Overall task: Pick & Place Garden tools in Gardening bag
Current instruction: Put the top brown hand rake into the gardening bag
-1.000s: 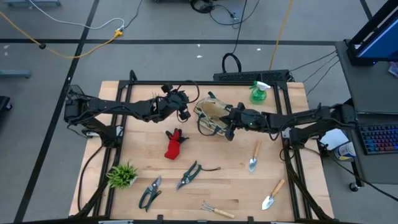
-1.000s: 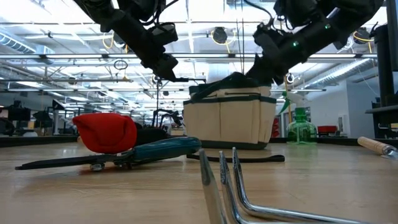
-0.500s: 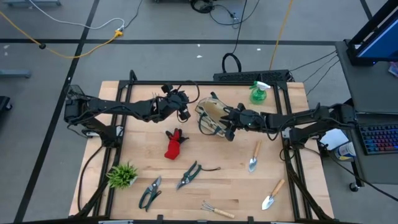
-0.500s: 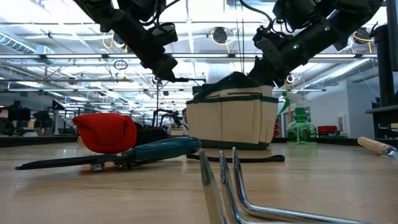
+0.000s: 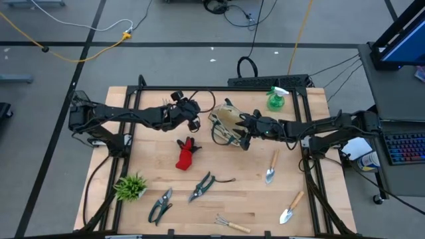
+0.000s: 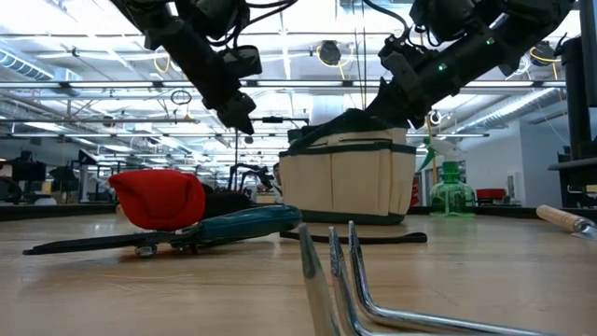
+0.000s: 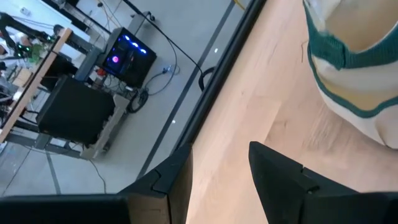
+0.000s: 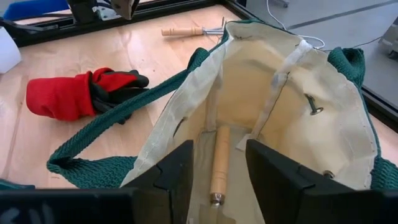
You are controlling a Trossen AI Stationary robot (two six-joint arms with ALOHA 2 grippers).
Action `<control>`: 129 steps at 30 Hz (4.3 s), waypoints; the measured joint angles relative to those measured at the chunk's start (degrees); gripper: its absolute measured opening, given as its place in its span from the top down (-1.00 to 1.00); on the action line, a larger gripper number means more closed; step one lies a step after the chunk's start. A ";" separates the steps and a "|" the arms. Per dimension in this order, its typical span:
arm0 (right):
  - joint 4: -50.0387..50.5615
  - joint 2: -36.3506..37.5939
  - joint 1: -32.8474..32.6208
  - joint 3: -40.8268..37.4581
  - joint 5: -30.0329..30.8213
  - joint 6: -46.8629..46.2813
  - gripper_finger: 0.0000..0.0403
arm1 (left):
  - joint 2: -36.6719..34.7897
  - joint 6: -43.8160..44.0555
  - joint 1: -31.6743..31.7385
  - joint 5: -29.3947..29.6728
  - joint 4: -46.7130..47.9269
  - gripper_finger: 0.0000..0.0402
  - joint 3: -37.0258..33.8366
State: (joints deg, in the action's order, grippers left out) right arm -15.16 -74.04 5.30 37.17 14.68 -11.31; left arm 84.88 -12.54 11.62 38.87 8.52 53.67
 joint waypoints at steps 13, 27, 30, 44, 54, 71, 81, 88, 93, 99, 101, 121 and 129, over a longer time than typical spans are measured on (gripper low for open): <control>-0.33 0.52 0.00 -0.04 -0.02 0.00 0.29 | 0.00 4.66 0.00 0.02 5.26 0.19 0.00; -0.13 0.72 -0.13 -0.04 -0.07 0.02 0.28 | -4.75 8.72 0.09 -4.96 7.78 0.19 -0.02; -0.22 0.72 -0.13 -0.04 -0.43 0.02 0.28 | -7.11 8.77 0.49 -5.17 10.71 0.19 -0.07; -2.45 0.72 0.10 -0.04 -5.79 1.24 0.28 | -12.96 18.98 10.33 -12.66 26.45 0.19 0.00; -5.20 0.72 0.11 -0.04 -5.77 3.65 0.28 | -9.78 20.59 22.78 -25.93 28.49 0.19 -0.03; -5.10 0.72 0.11 -0.04 -5.79 3.22 0.29 | -3.11 19.28 32.24 -30.03 30.72 0.19 -5.17; -5.09 0.72 0.11 -0.04 -5.79 3.21 0.29 | -2.36 20.60 33.45 -29.94 24.43 0.19 -11.23; -5.09 0.72 0.11 -0.04 -5.79 3.21 0.29 | -2.36 21.71 33.42 -29.97 19.60 0.19 -15.53; -5.09 0.72 0.11 -0.04 -5.79 3.21 0.29 | -2.36 21.71 33.42 -29.97 16.26 0.19 -17.73; -5.11 0.72 0.11 -0.04 -5.79 3.21 0.29 | -2.38 21.27 33.31 -29.90 15.54 0.19 -18.06; -5.11 0.72 0.11 -0.04 -5.79 3.21 0.29 | -2.40 20.61 33.31 -29.88 14.90 0.19 -18.10; -5.12 0.72 0.11 -0.04 -5.79 3.19 0.29 | -2.38 21.31 31.62 -29.93 12.44 0.74 -18.10; -5.52 0.72 0.11 -0.04 -5.79 3.21 0.29 | -3.98 21.76 25.61 -33.88 10.70 0.70 -16.49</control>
State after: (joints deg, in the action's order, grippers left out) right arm -20.68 -73.32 5.41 37.12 8.88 -8.10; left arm 80.90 9.22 37.23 4.99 19.22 37.18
